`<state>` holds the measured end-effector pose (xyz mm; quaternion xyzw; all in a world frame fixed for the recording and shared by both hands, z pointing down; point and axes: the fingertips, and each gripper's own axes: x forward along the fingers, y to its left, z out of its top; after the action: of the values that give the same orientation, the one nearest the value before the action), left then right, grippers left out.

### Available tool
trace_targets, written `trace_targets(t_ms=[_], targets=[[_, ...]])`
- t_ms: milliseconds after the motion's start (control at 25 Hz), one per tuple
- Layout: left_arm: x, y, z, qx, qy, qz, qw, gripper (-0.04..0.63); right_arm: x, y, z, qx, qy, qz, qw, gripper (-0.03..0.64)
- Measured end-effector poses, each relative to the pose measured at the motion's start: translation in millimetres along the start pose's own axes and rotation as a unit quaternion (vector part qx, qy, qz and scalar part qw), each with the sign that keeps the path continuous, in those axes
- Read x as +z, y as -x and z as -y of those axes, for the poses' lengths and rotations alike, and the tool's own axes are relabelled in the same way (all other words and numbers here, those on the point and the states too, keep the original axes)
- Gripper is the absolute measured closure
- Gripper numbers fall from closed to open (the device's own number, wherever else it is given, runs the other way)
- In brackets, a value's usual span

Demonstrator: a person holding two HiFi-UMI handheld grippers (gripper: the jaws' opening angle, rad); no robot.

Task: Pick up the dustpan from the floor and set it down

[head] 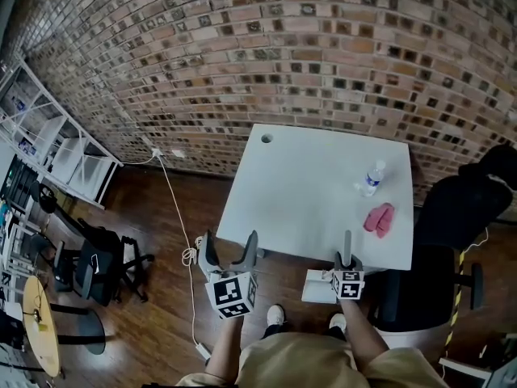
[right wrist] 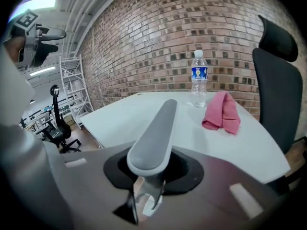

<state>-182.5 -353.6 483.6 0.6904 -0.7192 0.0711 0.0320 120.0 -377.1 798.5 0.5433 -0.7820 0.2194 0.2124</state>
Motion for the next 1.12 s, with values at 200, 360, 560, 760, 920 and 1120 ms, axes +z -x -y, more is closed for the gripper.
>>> trace_targets(t_ms=[200,360,560,760,920,1120], targets=[[0.6,2.3,6.4,-0.01,0.002,0.004,0.9999,0.16,-2.2,13.3,0.1,-0.003,0.005,0.004,1.0,0.555],[0.2,4.5,7.5,-0.011,0.005,0.004,0.9999,0.16,1.2,30.5,-3.7,-0.006,0.011,0.012,1.0,0.558],[1.5,4.2,15.5,-0.023,0.009,0.007,0.9997,0.164,31.4,55.4,-8.4,-0.007,0.019,0.042,0.999,0.552],[5.0,4.7,31.4,-0.042,0.013,0.014,0.9989,0.164,64.1,80.9,-19.9,-0.002,0.029,0.074,0.997,0.546],[8.8,6.1,40.2,-0.052,0.013,0.019,0.9984,0.164,90.4,105.8,-27.3,-0.006,0.029,0.104,0.994,0.546],[12.4,5.0,49.1,-0.063,0.014,0.025,0.9976,0.166,128.4,139.0,-31.8,-0.015,0.033,0.147,0.988,0.548]])
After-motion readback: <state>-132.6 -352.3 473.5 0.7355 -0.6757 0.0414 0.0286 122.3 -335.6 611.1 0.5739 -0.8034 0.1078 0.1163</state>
